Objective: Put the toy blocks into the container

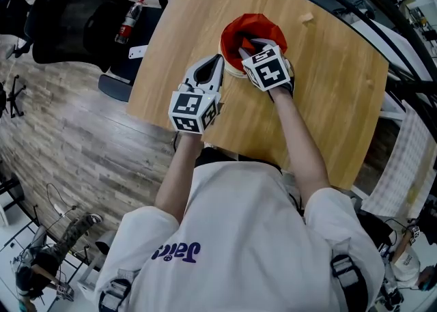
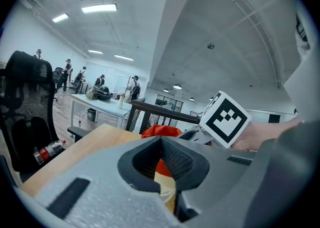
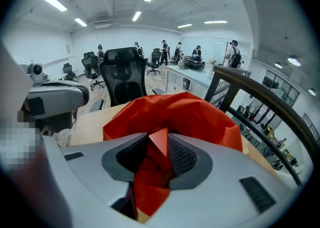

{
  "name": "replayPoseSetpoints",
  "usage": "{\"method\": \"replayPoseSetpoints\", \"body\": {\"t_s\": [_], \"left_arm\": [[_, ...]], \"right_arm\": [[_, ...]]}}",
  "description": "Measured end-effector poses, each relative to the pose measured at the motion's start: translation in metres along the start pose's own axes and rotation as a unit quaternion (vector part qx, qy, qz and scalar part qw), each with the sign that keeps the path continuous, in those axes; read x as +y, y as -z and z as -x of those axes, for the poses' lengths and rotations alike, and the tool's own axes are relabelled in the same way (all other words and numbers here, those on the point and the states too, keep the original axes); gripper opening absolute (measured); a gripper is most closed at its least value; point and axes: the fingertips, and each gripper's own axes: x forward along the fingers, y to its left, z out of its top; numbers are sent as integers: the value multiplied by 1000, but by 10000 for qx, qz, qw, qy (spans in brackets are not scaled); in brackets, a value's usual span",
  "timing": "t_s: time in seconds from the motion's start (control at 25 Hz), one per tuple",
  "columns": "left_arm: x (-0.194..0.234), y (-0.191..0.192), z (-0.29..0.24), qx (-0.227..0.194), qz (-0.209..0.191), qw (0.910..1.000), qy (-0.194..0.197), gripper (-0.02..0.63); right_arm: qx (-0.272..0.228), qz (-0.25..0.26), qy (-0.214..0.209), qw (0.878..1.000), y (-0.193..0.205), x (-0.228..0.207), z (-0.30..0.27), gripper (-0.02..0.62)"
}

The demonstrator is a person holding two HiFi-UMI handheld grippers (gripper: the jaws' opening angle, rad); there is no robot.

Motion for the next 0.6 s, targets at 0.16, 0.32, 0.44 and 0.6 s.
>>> {"method": "replayPoseSetpoints", "body": {"t_s": [0.16,0.32,0.44,0.6], "left_arm": [[-1,0,1,6,-13,10000,18,14],[-3,-2,2,-3,-35,10000,45,14],[-7,-3,2,-14,-69,9999,89,14],[-14,-4,2,-21,-96,9998,169,14]], "right_arm": [[-65,26,-38,10000,-2,3,1,142],[-231,14,-31,9997,-7,7,6,176],[-359,-22,6,9994,-7,8,13,176],[-548,-108,72,9984,-7,7,26,175]]}}
